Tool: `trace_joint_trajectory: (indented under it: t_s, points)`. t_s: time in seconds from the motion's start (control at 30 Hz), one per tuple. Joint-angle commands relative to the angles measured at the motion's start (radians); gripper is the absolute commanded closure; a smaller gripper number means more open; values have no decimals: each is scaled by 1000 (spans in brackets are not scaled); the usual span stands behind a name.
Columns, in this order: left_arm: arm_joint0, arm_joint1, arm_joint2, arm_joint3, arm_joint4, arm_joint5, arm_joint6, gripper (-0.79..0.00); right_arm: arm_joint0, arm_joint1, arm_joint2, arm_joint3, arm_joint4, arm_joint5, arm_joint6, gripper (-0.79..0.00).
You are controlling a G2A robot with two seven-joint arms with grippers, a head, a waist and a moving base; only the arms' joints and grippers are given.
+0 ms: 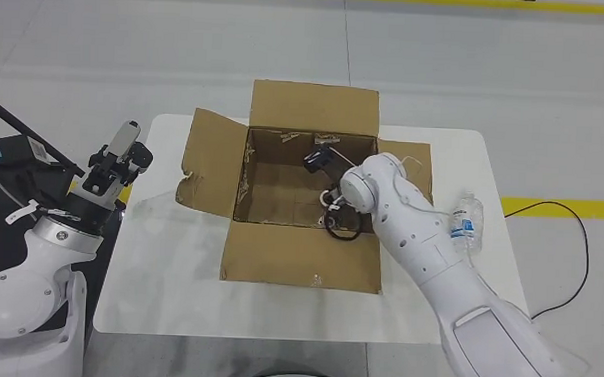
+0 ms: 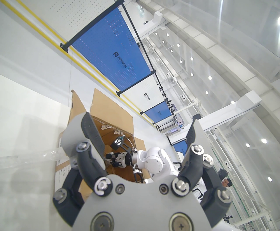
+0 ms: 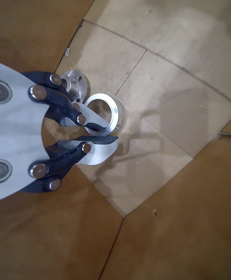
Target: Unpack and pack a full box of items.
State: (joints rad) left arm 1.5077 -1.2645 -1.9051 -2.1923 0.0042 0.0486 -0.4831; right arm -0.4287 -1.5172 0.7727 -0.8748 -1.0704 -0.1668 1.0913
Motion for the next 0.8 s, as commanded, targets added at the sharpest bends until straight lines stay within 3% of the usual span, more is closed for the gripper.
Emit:
trace_joint_trajectory:
  t_s: [0.0,0.2,0.4,0.6,0.77]
  points:
    - [0,0,0,0,0,0,0,-785,-3,4,19,-27,14,-8,0,0]
    - [0,0,0,0,0,0,0,-785,-45,36,118,-192,82,-54,24,0]
    - [0,0,0,0,0,0,0,-785,-175,92,298,-529,99,-55,66,0]
    - [0,0,0,0,0,0,0,-785,-346,146,533,-877,-18,25,98,0]
    - [0,0,0,0,0,0,0,-785,-437,174,698,-957,-146,103,100,0]
